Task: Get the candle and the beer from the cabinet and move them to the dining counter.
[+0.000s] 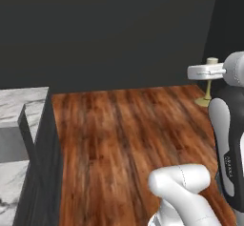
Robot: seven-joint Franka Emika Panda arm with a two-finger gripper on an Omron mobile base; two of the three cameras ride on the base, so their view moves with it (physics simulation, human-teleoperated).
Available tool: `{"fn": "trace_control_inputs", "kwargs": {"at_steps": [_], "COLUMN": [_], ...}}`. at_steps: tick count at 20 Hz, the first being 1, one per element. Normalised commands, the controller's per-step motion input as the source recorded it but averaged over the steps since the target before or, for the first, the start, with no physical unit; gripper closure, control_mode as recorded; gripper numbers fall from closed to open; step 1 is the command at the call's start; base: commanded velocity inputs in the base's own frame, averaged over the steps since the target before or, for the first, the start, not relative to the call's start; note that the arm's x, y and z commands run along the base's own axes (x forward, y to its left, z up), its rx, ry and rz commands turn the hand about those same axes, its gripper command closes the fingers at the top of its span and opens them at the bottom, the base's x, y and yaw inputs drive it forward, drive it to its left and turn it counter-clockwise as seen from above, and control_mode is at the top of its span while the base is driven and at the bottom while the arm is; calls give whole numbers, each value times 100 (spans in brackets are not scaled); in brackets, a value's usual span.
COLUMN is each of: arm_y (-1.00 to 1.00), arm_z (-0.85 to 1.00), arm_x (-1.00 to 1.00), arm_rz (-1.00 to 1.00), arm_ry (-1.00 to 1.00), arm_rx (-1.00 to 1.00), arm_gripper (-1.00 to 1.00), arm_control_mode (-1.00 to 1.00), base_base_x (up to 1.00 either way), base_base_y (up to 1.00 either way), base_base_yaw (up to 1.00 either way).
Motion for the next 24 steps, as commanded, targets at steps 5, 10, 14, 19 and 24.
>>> {"fn": "trace_control_inputs", "kwargs": {"at_steps": [5, 10, 14, 19, 24], "arm_y": [0, 0, 0, 0, 0], "arm_z": [0, 0, 0, 0, 0], "arm_x": [0, 0, 0, 0, 0], "arm_rz": [0, 0, 0, 0, 0], "arm_ry": [0, 0, 0, 0, 0], "arm_rx": [0, 0, 0, 0, 0], "arm_gripper": [100, 100, 100, 100, 100], "arm_control_mode": [100, 100, 100, 100, 100], "base_base_x": [100, 100, 100, 100, 100], "base_base_y": [0, 0, 0, 0, 0], "base_base_yaw": [0, 3, 5, 6, 13]}}
